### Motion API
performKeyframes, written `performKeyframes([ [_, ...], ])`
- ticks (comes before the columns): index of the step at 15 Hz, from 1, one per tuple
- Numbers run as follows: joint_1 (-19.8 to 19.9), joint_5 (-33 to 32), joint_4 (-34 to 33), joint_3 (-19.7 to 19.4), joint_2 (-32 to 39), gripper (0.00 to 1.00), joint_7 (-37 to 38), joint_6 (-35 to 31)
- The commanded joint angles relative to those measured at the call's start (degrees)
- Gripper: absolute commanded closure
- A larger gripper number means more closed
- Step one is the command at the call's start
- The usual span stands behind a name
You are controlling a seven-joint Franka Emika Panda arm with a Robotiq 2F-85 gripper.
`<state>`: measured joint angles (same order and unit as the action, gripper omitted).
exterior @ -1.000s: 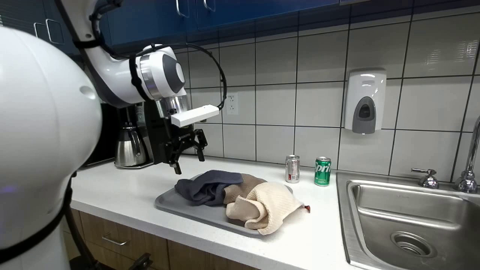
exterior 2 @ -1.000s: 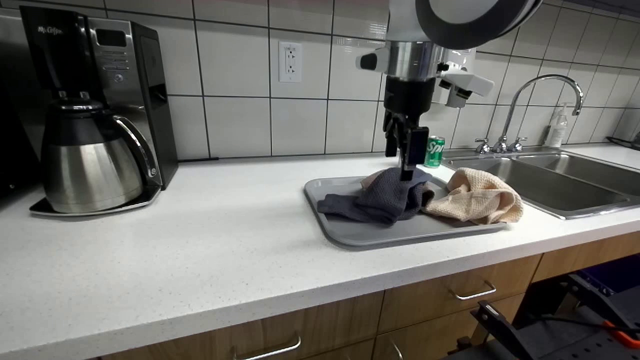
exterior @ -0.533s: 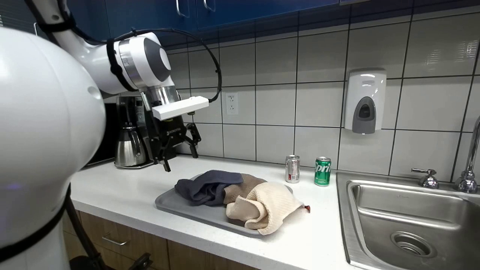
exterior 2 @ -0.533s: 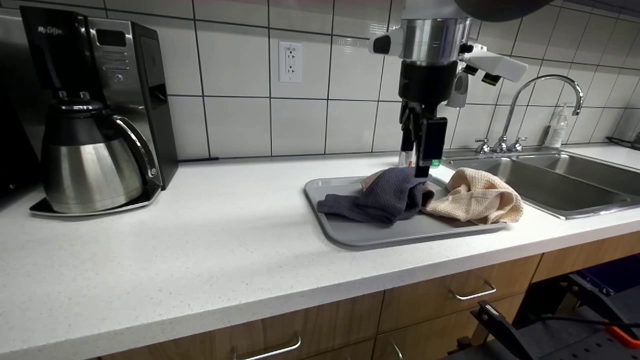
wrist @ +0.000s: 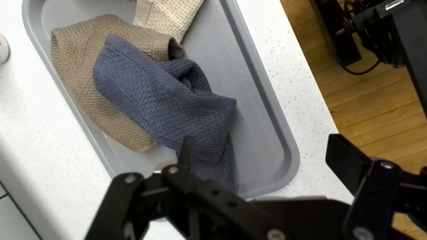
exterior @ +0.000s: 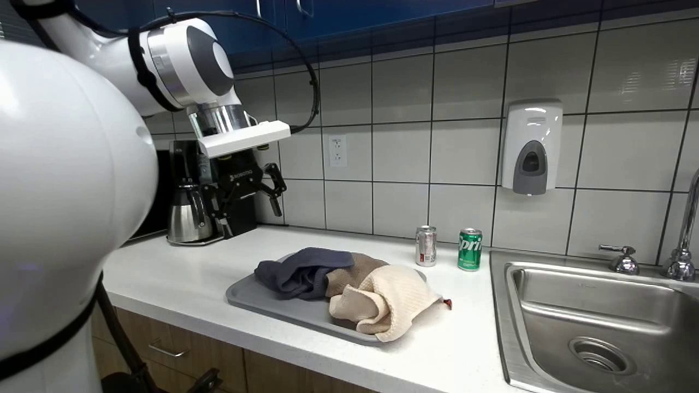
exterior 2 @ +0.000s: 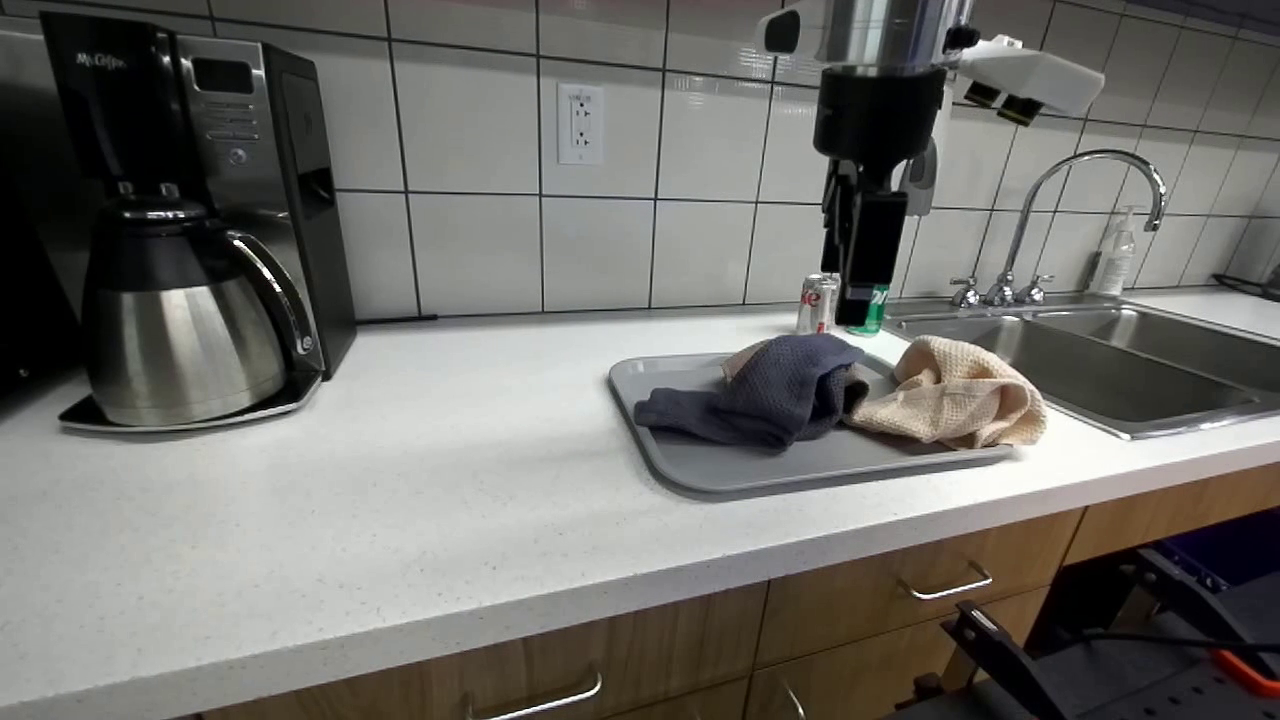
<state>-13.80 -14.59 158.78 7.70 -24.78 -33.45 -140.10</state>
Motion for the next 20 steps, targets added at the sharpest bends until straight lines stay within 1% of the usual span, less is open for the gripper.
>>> performKeyframes([
  [1, -1.07, 1.06, 1.01, -0.79, -4.63, 0.00, 2.93, 2.82],
  [6, -0.83, 1.26, 0.83, -1.77, -5.87, 0.00, 4.82, 3.81],
  [14, 0.43, 0.95, 0.77, -4.06, -6.42, 0.00, 6.08, 3.25],
  [17, 0.63, 0.99, 0.76, -4.89, -6.20, 0.00, 5.77, 2.63],
  [18, 0.14, 0.87, -0.13, -4.77, -3.89, 0.00, 5.13, 1.97],
  [20, 0.23, 0.87, -0.09, -5.01, -3.87, 0.00, 5.13, 1.86],
])
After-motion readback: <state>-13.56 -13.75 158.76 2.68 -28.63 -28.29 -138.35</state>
